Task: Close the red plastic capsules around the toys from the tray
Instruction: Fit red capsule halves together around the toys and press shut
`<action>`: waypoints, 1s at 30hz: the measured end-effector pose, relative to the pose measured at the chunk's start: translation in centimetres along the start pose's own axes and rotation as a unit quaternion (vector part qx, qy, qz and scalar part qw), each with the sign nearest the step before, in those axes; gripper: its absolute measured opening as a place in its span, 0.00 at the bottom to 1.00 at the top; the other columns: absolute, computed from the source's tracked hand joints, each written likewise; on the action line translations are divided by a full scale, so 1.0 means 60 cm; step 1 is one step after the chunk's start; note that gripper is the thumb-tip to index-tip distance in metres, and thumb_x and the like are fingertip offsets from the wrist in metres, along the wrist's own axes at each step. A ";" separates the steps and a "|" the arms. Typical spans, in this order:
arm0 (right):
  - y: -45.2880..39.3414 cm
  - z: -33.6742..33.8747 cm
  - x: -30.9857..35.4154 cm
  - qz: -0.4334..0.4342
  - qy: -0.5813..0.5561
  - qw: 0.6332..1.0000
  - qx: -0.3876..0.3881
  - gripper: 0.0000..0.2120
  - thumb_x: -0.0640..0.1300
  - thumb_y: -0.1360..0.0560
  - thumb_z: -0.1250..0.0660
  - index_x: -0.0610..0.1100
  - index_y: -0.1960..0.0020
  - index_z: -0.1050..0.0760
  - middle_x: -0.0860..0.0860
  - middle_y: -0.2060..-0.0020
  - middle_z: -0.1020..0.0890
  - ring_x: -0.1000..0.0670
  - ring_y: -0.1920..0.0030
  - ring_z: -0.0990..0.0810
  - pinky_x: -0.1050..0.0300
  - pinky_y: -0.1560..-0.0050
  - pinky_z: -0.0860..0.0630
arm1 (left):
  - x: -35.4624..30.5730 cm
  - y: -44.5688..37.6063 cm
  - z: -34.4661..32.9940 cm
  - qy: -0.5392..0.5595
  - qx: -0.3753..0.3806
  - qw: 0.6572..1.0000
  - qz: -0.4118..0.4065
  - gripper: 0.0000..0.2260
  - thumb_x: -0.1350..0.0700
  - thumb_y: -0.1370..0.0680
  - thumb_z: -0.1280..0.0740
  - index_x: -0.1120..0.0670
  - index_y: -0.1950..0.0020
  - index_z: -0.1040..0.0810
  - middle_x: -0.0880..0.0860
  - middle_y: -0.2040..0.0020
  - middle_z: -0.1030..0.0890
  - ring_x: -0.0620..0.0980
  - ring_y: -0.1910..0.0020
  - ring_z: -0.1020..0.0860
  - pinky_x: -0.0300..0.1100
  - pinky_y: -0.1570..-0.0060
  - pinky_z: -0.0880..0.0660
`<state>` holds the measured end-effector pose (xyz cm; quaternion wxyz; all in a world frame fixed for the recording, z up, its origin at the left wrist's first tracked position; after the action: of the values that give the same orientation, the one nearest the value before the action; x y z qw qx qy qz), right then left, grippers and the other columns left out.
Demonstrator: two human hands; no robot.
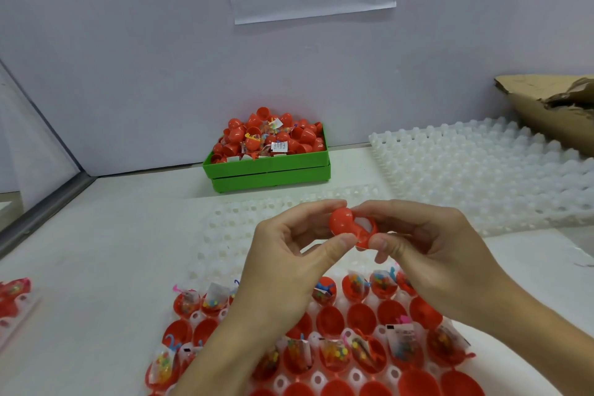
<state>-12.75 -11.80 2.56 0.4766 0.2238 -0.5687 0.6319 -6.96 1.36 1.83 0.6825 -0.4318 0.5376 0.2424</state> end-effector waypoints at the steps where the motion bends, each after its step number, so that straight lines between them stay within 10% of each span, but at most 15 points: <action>1: -0.001 0.000 0.000 0.001 0.004 1.000 0.004 0.20 0.30 0.26 0.31 0.52 0.44 0.18 0.55 0.53 0.14 0.50 0.54 0.16 0.62 0.61 0.21 | 0.000 0.000 0.000 -0.001 0.000 1.000 0.000 0.15 0.57 0.33 0.26 0.52 0.46 0.18 0.49 0.53 0.13 0.46 0.51 0.15 0.33 0.51 0.22; 18: 0.002 0.010 -0.014 -0.011 -0.002 1.000 -0.015 0.21 0.25 0.31 0.28 0.50 0.50 0.18 0.50 0.60 0.14 0.51 0.57 0.14 0.64 0.54 0.20 | -0.010 0.007 -0.018 -0.159 0.073 0.983 -0.059 0.10 0.63 0.27 0.28 0.51 0.50 0.19 0.46 0.54 0.17 0.46 0.49 0.18 0.36 0.52 0.21; 30: 0.003 -0.008 0.021 0.056 0.115 0.991 0.048 0.10 0.35 0.27 0.33 0.46 0.50 0.20 0.58 0.58 0.17 0.55 0.56 0.17 0.67 0.55 0.23 | -0.012 0.014 0.002 -0.181 -0.032 0.979 -0.090 0.19 0.68 0.29 0.27 0.47 0.47 0.16 0.40 0.56 0.14 0.37 0.56 0.16 0.29 0.54 0.22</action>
<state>-13.35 -10.89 3.41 0.4916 0.1400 -0.4909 0.7055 -7.76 1.99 2.25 0.7734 -0.4491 0.3556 0.2714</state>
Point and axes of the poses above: each hand's wrist, its own y-axis away from the middle knuckle, its own z-axis out of the back of the hand, x = y × z, the point moved 9 cm from there along -y, towards the middle knuckle
